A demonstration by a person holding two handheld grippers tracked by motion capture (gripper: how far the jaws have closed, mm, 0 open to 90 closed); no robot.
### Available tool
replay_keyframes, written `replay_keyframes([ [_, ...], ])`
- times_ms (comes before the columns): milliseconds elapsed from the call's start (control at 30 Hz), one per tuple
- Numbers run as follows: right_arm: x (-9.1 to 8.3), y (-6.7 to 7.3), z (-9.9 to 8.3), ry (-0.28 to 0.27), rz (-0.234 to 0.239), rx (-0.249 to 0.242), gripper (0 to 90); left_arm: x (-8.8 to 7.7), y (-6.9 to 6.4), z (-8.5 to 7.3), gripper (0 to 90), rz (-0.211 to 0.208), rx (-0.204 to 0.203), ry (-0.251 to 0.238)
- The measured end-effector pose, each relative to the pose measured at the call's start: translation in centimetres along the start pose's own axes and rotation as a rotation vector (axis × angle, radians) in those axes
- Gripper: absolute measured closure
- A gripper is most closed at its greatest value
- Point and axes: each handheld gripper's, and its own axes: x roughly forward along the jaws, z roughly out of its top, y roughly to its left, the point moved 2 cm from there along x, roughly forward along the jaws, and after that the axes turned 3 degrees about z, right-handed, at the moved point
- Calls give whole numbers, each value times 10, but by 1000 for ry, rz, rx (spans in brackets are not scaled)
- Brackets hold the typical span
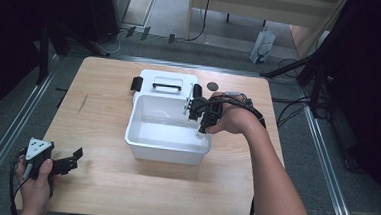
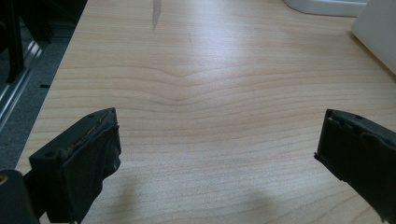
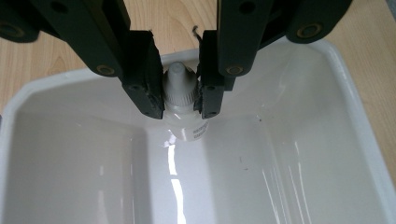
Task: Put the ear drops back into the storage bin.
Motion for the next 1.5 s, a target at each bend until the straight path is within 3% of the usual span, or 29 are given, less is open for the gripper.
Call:
replay_keyframes([
  [567,32,-5,8,58,-9,-20,720,0,0,0,3,-5,-5,1],
  [867,44,-9,11,86,-4,-5,718,0,1,0,3,-9,-5,4],
  [1333,52,-17,15,134,8,15,720,0,1,0,3,-12,-8,4],
  [1500,50,-17,14,127,8,25,711,0,1,0,3,-12,-4,4],
])
